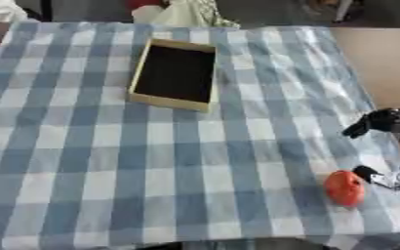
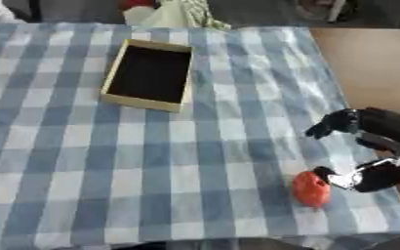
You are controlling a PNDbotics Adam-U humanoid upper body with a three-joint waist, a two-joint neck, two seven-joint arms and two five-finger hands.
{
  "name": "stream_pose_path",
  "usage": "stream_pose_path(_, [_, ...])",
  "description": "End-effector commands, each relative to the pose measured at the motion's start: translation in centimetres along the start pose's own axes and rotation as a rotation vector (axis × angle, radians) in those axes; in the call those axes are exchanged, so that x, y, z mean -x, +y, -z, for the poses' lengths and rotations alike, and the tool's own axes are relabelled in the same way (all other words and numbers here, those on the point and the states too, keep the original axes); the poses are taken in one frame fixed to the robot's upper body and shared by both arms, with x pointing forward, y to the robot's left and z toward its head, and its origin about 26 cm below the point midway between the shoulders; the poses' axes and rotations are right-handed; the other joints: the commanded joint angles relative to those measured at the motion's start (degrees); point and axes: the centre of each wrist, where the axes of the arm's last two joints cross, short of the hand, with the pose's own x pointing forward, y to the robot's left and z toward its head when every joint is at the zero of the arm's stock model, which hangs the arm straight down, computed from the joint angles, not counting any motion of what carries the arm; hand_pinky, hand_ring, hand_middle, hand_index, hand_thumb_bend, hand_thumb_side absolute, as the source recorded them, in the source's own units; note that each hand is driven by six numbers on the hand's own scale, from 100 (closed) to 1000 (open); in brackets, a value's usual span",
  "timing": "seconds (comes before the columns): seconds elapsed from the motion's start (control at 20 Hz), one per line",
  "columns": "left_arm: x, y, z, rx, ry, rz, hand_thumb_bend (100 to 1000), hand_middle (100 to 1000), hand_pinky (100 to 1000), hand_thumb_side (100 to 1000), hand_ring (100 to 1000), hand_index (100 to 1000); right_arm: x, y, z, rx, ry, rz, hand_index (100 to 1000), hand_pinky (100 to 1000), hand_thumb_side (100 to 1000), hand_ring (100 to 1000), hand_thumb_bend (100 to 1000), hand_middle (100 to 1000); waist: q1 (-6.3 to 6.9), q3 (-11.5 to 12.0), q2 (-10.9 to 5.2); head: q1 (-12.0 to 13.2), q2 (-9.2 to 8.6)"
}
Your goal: Pick up objects on the table and place them in the box.
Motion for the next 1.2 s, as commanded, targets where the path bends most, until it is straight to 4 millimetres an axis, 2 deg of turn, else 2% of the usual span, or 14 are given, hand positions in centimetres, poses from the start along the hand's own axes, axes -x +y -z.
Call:
stream_pose_path(0.05, [-0.5, 0.3, 0.7, 0.017, -0.035, 0.009, 570, 736, 772, 682, 781, 822, 0.4, -0.4, -0.4, -0.040, 0.014, -0.019, 870, 789, 433, 761, 321, 712, 0.04, -0.01, -0.87, -0.17, 0.38])
stream_pose_path(0.35, [-0.5, 0.3, 0.7, 0.020, -0.034, 0.010, 569, 736, 772, 680, 781, 822, 0.5, 0.0, -0.3, -0.105, 0.013, 0.007, 874, 793, 367, 756, 338, 713, 0.14, 0.03, -0.85, -0.26, 0.38])
stream_pose_path(0.5, [-0.5, 0.3, 0.6, 0.022, -0.034, 0.011, 564, 737, 772, 673, 780, 823, 0.5, 0.3, -0.2, -0.128, 0.008, 0.018, 873, 794, 287, 746, 364, 713, 0.19, 0.05, -0.84, -0.35, 0.38])
stream_pose_path(0.85, [-0.5, 0.3, 0.6, 0.027, -0.029, 0.011, 563, 736, 769, 671, 774, 823, 0.4, 0.6, 0.0, -0.142, 0.019, -0.024, 866, 809, 242, 750, 412, 708, 0.29, 0.09, -0.83, -0.38, 0.38])
stream_pose_path(1.05, [-0.5, 0.2, 0.6, 0.025, -0.029, 0.010, 562, 735, 767, 669, 772, 823, 0.5, 1.4, 0.3, -0.139, 0.038, -0.044, 865, 801, 192, 742, 407, 704, 0.36, 0.22, -0.77, -0.41, 0.38])
stream_pose_path(1.1, [-0.5, 0.2, 0.6, 0.026, -0.029, 0.009, 562, 734, 767, 669, 772, 823, 0.6, 1.6, 0.4, -0.137, 0.041, -0.039, 866, 799, 133, 736, 387, 704, 0.37, 0.26, -0.76, -0.39, 0.38])
stream_pose_path(1.15, [-0.5, 0.2, 0.6, 0.026, -0.029, 0.008, 562, 734, 766, 669, 771, 823, 0.7, 1.8, 0.5, -0.136, 0.043, -0.027, 868, 802, 110, 738, 379, 706, 0.39, 0.30, -0.75, -0.36, 0.38])
stream_pose_path(1.2, [-0.5, 0.2, 0.6, 0.025, -0.029, 0.008, 562, 733, 766, 669, 771, 823, 0.8, 2.0, 0.5, -0.137, 0.046, -0.015, 871, 807, 124, 742, 365, 711, 0.41, 0.35, -0.74, -0.33, 0.38])
